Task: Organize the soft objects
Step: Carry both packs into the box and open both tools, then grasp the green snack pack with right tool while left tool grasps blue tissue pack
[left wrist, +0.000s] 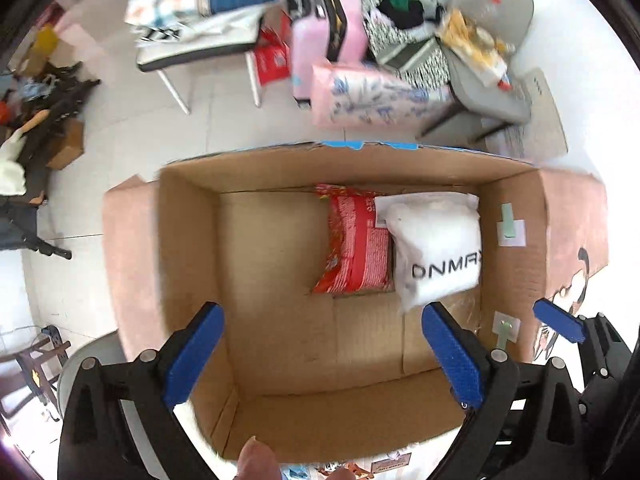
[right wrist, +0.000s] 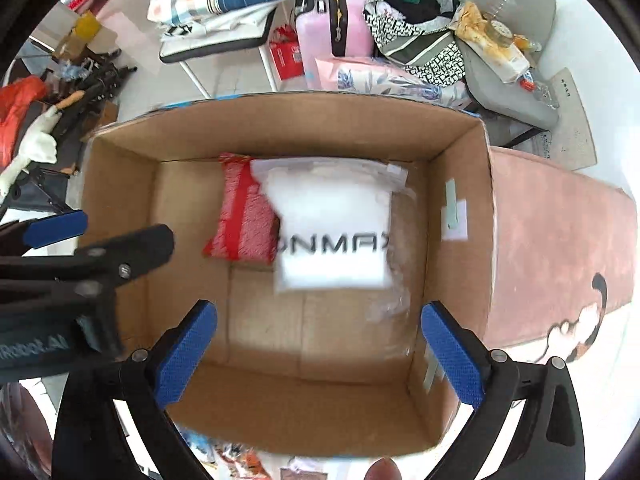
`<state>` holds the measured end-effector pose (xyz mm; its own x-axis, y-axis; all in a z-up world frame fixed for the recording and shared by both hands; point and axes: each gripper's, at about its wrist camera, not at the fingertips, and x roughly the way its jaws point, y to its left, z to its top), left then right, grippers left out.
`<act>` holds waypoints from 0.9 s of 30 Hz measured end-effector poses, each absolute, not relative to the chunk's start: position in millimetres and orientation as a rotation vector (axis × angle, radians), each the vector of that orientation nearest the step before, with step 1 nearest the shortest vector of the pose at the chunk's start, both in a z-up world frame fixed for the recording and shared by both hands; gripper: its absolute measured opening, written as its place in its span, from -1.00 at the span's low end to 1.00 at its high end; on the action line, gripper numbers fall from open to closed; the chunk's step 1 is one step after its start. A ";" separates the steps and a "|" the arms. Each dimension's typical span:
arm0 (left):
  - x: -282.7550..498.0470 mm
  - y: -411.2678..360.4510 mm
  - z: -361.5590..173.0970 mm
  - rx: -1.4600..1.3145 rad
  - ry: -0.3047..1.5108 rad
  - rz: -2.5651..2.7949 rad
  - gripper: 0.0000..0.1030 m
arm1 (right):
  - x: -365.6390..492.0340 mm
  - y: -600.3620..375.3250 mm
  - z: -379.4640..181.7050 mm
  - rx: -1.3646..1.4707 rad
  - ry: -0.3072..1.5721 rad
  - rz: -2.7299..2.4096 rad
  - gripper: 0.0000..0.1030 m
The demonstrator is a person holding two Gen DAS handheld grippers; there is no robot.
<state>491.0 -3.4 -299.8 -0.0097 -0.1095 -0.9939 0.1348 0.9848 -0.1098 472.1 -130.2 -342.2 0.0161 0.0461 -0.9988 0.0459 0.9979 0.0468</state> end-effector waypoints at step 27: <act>208.7 145.3 -408.0 -0.224 1.697 0.038 0.96 | 277.7 -7.2 -407.5 -0.295 1.570 0.328 0.92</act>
